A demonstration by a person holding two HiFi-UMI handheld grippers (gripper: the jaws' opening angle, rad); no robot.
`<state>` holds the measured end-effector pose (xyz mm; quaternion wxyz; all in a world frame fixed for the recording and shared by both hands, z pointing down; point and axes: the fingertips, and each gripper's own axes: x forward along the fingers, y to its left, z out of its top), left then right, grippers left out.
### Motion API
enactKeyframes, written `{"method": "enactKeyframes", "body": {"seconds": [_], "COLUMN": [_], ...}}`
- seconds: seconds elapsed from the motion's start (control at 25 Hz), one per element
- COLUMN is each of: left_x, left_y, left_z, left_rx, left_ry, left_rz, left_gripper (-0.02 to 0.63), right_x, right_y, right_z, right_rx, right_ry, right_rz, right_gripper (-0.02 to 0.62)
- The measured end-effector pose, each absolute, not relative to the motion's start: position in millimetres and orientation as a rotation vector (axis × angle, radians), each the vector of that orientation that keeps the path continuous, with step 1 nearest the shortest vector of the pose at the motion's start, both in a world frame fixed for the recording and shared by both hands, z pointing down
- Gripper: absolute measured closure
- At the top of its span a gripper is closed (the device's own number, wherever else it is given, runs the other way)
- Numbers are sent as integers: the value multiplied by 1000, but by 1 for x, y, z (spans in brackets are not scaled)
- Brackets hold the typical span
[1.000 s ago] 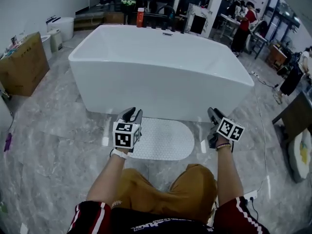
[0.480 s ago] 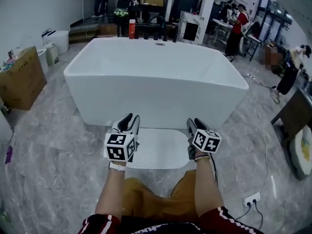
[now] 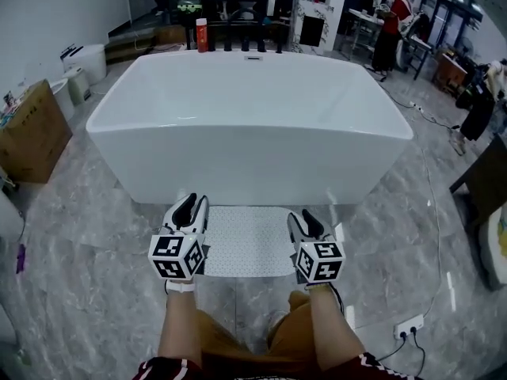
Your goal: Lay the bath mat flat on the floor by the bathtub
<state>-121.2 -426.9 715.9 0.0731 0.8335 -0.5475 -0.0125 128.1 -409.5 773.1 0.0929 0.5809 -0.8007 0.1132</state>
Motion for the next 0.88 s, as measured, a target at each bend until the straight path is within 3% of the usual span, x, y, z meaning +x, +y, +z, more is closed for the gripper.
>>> {"method": "enactKeyframes", "body": {"seconds": [0.36,0.88], "left_x": [-80,-63], "left_y": [-457,-446], "left_z": [627,379], "left_rx": [2593,2529], "left_ry": [-1544,-1546], "left_rz": [86,167], "left_gripper": [494,495], "right_x": [160,188], "right_y": [-413,-422], "right_z": [683,432], "right_rx": [1793,1730], "right_ry": [-2311,-2291], "right_rz": [282,490], "right_gripper": [419,419]}}
